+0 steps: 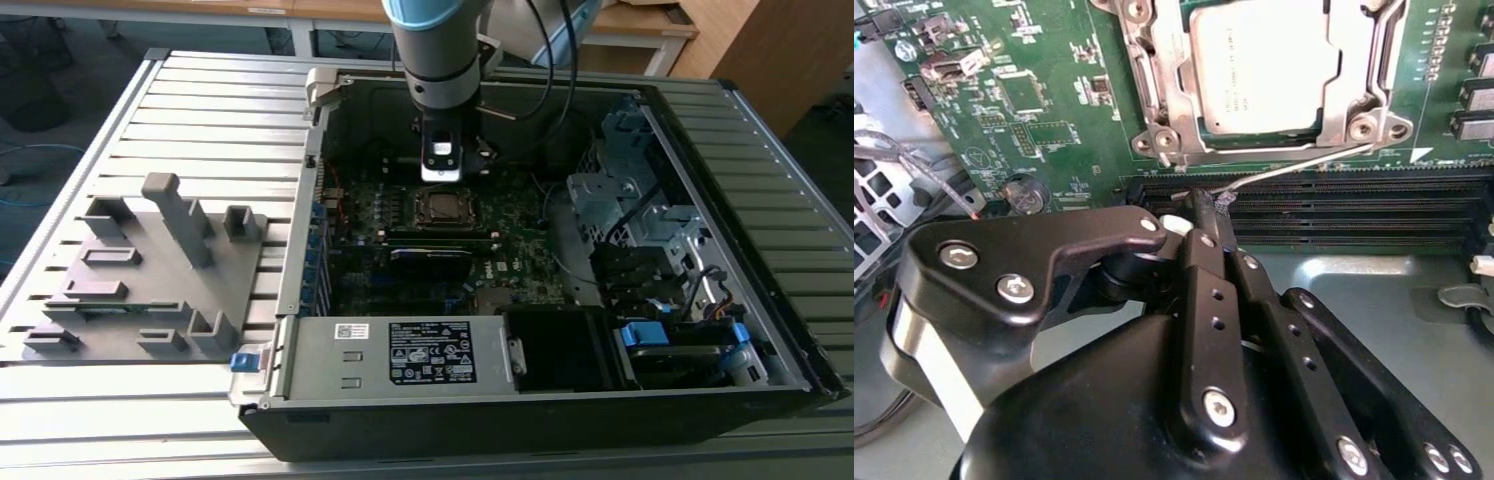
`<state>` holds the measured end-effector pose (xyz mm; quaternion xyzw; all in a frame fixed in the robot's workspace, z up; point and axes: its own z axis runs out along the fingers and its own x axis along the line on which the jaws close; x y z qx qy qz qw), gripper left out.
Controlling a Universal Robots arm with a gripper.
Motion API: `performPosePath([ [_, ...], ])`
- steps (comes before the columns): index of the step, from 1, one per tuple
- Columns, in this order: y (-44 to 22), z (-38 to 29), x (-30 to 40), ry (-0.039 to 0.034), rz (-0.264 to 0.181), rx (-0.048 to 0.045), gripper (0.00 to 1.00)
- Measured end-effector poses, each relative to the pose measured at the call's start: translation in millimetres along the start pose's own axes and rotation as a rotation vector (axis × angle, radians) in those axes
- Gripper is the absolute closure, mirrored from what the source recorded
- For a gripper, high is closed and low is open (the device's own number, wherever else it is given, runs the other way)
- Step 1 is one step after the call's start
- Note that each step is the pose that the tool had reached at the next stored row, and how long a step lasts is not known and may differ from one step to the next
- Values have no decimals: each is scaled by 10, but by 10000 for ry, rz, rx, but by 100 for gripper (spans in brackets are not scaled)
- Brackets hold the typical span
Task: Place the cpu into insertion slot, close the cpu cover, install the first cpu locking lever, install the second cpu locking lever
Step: 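Install the second cpu locking lever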
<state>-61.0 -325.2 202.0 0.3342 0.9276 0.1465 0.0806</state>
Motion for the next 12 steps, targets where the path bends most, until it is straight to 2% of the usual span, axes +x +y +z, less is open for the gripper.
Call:
performPosePath([
  [7, -14, 10, 16, -9, -2, -9, 90],
  [12, -42, 7, 57, -25, -8, -21, 90],
])
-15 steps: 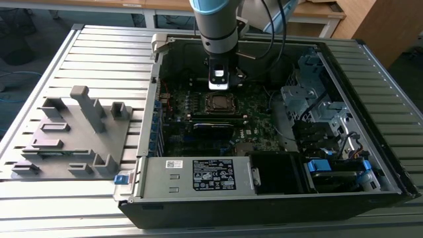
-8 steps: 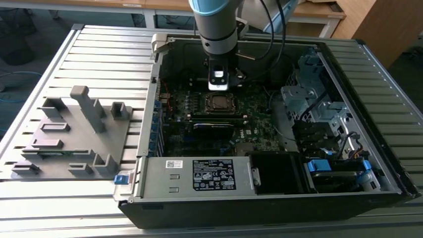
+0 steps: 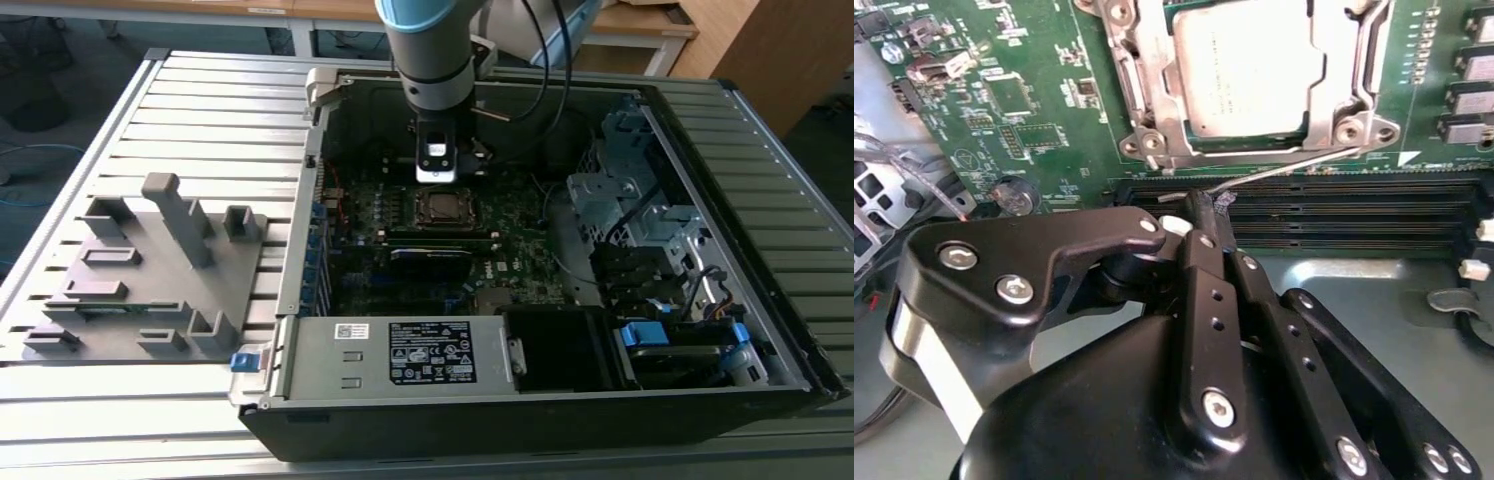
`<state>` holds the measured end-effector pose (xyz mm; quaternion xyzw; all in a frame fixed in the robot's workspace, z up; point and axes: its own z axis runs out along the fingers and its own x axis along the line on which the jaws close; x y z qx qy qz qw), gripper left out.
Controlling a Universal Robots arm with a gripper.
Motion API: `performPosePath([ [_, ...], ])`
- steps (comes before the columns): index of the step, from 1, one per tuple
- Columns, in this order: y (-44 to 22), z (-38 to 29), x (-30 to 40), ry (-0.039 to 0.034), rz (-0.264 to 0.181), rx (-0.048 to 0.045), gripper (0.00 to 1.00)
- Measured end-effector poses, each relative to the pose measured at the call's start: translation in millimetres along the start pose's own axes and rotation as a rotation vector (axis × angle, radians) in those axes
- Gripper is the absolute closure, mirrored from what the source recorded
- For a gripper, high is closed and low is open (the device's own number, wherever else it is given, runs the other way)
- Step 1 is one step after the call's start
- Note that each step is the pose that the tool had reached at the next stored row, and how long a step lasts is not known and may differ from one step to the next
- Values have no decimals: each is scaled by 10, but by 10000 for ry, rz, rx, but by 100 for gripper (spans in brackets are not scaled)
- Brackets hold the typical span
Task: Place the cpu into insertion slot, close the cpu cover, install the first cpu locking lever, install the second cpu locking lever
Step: 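Install the second cpu locking lever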
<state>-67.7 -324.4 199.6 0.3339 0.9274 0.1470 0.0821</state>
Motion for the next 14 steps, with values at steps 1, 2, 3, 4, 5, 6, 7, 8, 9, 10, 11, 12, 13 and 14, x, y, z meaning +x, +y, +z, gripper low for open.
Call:
performPosePath([
  [1, -7, -1, 10, -4, -1, -3, 90],
  [2, -14, -3, 19, -9, -2, -5, 90],
  [3, -20, -4, 28, -13, -3, -9, 90],
  [4, -25, -4, 35, -18, -4, -12, 90],
  [5, -27, -3, 39, -23, -6, -12, 90],
  [6, -27, 1, 41, -28, -8, -15, 90],
  [7, -27, 6, 43, -34, -10, -15, 90],
  [8, -26, 11, 45, -40, -12, -14, 90],
  [9, -26, 17, 47, -48, -16, -10, 90],
  [10, -26, 21, 48, -59, -20, -3, 90],
  [11, -26, 24, 49, -76, -26, 13, 90],
  [12, -26, 28, 51, -100, -36, 38, 90],
  [13, -24, 33, 53, -126, -47, 69, 90],
  [14, -22, 38, 56, -152, -59, 102, 90],
])
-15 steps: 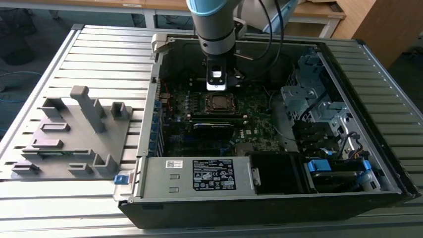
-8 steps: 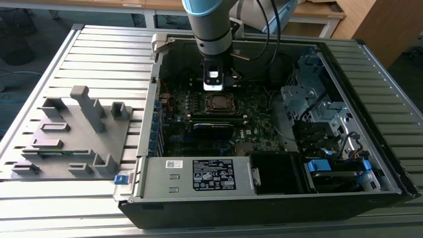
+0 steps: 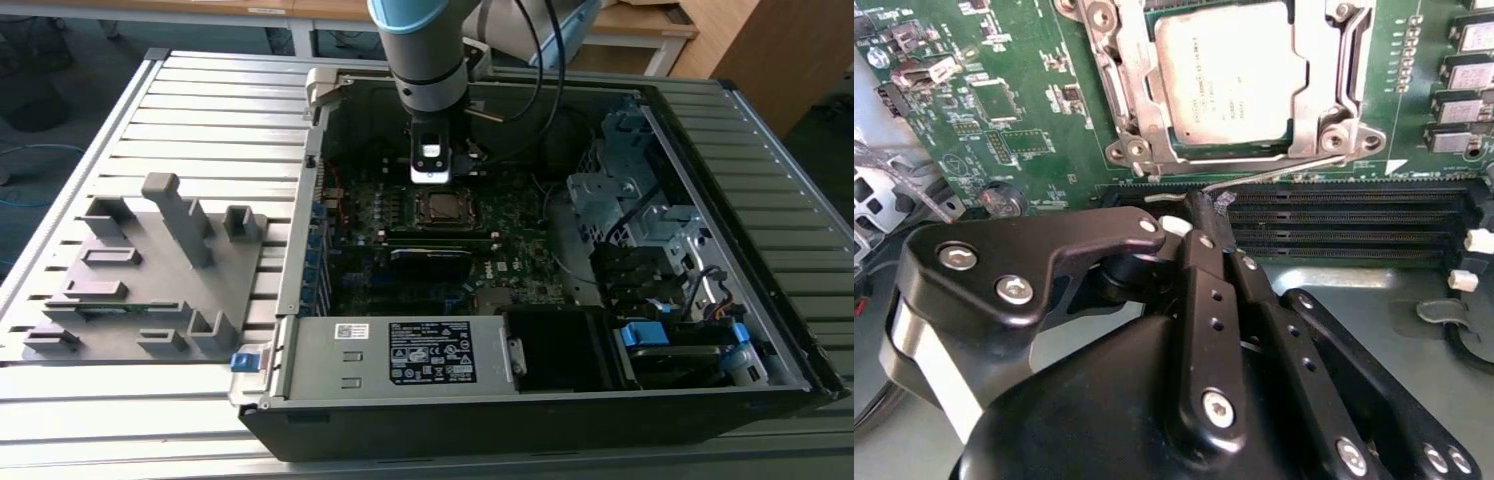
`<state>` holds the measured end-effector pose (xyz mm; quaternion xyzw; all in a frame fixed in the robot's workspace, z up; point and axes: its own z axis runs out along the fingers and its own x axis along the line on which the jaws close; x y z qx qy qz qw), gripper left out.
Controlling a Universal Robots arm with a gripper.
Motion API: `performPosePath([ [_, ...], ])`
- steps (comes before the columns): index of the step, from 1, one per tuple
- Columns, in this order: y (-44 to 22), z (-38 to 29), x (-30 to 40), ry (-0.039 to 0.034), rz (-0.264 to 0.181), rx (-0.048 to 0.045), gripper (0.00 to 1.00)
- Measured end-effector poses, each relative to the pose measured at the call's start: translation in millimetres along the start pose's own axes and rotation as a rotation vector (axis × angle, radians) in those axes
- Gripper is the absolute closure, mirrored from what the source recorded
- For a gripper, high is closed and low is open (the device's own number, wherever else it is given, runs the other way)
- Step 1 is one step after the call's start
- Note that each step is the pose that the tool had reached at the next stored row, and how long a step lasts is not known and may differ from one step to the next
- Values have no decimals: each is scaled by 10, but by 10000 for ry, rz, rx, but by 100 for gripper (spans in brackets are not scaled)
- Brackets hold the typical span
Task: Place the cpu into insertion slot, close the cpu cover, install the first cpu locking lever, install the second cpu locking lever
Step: 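Install the second cpu locking lever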
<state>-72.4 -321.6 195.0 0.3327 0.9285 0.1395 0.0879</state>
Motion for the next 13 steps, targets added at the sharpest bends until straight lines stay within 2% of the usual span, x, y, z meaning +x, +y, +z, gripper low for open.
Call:
performPosePath([
  [7, 8, 28, 16, -203, -86, 255, 90],
  [10, 7, 39, 20, -246, -107, 319, 90],
  [13, 5, 53, 21, -258, -112, 326, 90],
])
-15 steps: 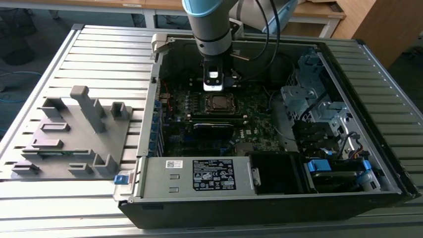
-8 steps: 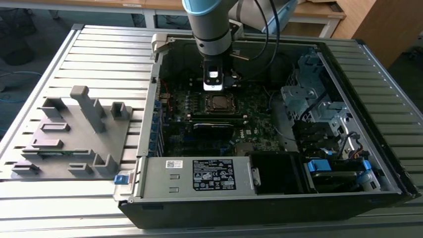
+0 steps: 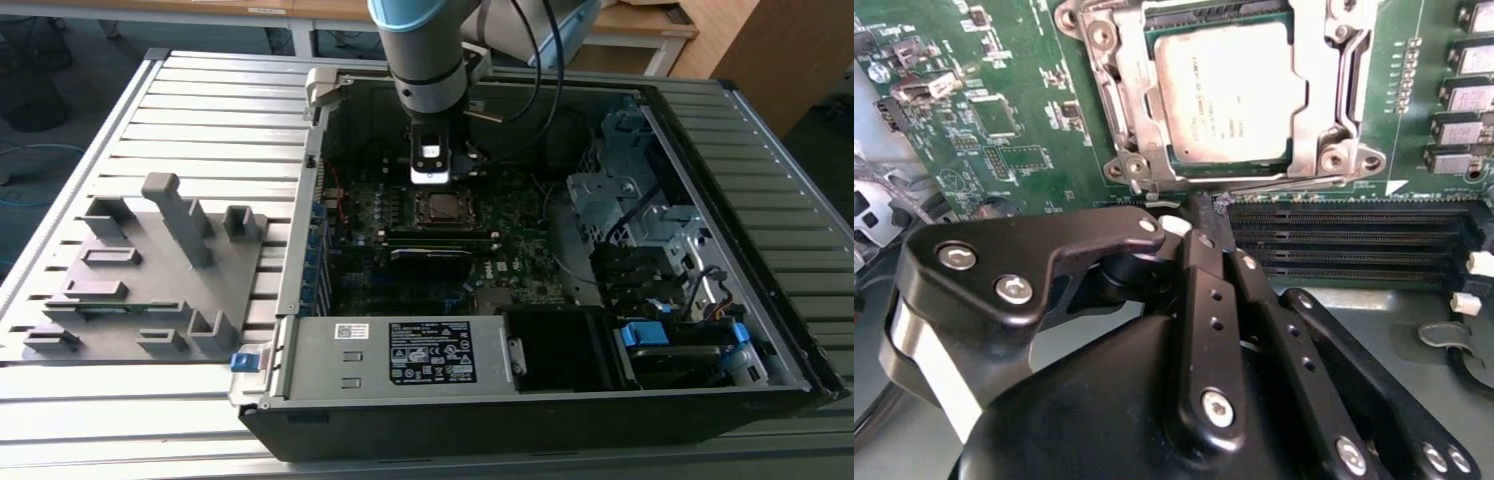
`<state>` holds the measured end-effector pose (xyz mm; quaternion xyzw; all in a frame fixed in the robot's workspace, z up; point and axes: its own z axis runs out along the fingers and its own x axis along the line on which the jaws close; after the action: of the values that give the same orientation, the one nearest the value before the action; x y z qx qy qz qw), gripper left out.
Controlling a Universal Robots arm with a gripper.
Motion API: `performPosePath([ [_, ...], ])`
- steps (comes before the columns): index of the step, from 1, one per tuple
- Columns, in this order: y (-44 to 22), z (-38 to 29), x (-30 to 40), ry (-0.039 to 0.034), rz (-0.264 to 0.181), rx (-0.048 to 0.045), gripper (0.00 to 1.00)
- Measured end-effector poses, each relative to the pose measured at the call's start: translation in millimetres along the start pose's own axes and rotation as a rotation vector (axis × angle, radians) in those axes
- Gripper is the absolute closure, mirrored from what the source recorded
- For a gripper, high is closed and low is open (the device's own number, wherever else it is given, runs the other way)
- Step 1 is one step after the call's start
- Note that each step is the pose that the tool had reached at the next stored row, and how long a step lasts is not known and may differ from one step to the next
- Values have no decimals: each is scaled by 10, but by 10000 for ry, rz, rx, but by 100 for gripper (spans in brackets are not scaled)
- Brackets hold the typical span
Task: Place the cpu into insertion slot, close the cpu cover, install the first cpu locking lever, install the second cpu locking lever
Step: 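Install the second cpu locking lever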
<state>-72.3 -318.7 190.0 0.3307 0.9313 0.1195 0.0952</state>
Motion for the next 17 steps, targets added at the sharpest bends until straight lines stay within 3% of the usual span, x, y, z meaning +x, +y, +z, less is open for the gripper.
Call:
performPosePath([
  [7, 0, 1, 1, -8, -2, 13, 90],
  [17, 40, -131, -12, 10, 6, -13, 90],
])
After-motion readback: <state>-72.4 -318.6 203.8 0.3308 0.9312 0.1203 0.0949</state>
